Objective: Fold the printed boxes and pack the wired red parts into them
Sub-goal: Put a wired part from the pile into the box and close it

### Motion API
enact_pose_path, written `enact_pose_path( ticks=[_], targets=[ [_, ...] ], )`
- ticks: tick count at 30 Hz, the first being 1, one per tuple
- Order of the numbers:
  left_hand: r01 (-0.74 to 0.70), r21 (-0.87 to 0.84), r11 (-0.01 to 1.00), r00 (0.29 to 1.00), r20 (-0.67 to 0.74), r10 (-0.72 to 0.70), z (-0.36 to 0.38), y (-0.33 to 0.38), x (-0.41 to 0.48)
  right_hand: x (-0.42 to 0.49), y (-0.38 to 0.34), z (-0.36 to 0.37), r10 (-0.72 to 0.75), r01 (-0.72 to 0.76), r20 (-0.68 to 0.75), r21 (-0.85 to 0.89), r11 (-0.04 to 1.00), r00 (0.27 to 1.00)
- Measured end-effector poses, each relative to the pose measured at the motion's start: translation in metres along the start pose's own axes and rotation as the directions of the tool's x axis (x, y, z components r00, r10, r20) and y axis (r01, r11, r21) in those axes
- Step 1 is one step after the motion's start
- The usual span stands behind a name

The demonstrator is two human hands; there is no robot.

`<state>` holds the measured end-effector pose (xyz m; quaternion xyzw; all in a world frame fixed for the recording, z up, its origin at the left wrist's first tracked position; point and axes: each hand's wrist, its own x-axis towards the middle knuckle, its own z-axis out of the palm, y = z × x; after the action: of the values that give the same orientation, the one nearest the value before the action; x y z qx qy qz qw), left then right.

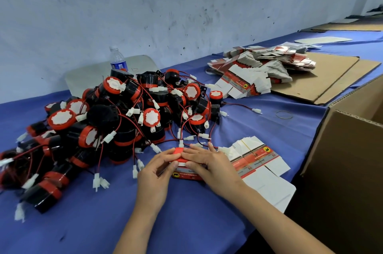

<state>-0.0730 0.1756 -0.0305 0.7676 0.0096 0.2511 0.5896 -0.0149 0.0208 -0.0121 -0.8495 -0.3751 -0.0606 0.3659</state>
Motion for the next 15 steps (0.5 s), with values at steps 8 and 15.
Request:
enact_pose_path(
  ticks=[8, 15],
  targets=[
    [-0.084, 0.144, 0.986, 0.993, -0.073, 0.096, -0.0017, -0.0010, 0.0010, 0.0014, 0.0031, -0.0045, 0.012, -0.011, 0.088, -0.015, 1.000, 0.996],
    [-0.131, 0.255, 0.958, 0.990, -0.024, 0.141, -0.0070, -0.0014, 0.0037, 0.0023, 0.0031, -0.0077, 0.027, -0.019, 0.163, -0.046, 0.999, 0.986]
  ],
)
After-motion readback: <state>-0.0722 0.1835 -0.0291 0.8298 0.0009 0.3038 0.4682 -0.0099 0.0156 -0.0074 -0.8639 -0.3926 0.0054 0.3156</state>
